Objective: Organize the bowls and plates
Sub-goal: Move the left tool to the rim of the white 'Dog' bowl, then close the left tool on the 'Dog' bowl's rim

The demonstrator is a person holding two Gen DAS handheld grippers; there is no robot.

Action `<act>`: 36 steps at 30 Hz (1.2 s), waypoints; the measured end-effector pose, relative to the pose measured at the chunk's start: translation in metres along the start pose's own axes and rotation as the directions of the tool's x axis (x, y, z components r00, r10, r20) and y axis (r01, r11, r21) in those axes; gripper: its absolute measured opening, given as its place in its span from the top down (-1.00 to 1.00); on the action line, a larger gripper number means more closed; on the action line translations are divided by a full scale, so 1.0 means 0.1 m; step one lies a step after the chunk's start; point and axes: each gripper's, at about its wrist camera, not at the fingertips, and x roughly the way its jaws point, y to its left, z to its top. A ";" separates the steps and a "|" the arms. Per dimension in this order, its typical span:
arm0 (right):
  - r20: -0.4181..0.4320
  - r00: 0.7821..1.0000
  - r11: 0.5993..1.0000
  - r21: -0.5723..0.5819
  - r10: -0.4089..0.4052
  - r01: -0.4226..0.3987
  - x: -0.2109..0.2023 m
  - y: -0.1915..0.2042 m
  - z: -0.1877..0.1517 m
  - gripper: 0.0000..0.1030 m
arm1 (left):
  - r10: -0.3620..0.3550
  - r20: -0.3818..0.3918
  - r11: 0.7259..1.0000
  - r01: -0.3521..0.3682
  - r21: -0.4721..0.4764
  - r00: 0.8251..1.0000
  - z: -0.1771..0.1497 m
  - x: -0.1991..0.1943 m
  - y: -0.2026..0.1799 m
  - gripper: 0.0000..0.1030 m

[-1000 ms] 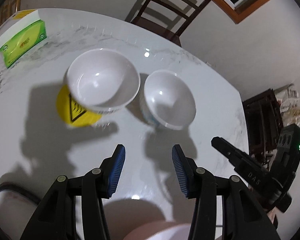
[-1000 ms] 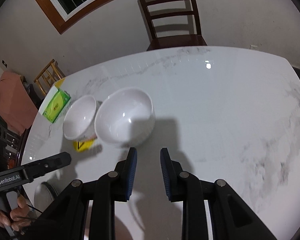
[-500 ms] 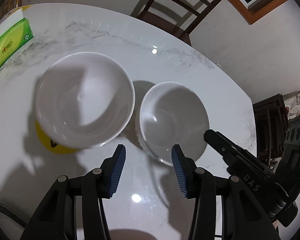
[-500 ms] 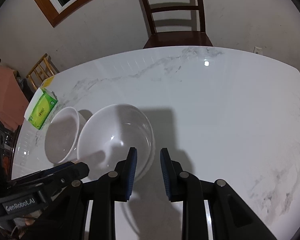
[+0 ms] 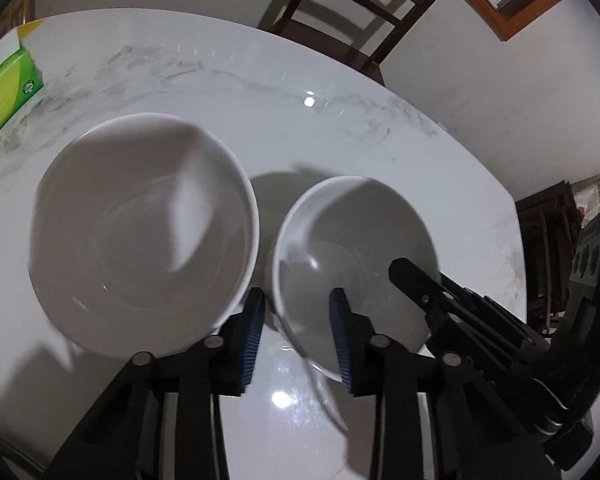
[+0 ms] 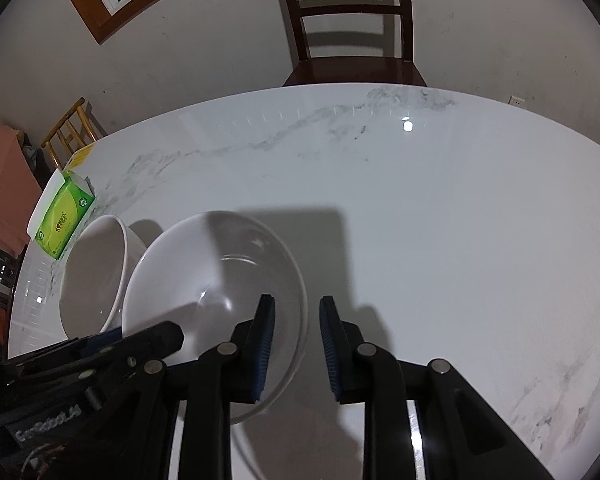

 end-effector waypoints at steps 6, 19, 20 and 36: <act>0.004 1.000 0.999 0.031 0.006 -0.006 0.00 -0.07 -0.04 0.77 | 0.005 0.002 1.000 -0.005 0.007 1.000 -0.01 0.01 0.01 0.69; 0.009 1.000 0.998 0.056 0.004 -0.004 -0.26 -0.12 -0.27 0.77 | -0.008 -0.029 0.998 0.009 0.063 1.000 -0.12 -0.08 -0.11 0.69; 0.011 1.000 0.998 0.056 0.002 -0.003 -0.29 -0.11 -0.29 0.77 | -0.008 -0.028 0.998 0.010 0.067 1.000 -0.13 -0.10 -0.12 0.69; 0.045 0.999 0.998 0.055 0.007 -0.009 -0.83 0.02 -0.69 0.77 | 0.001 -0.025 0.992 0.002 0.123 1.000 -0.44 -0.42 -0.23 0.73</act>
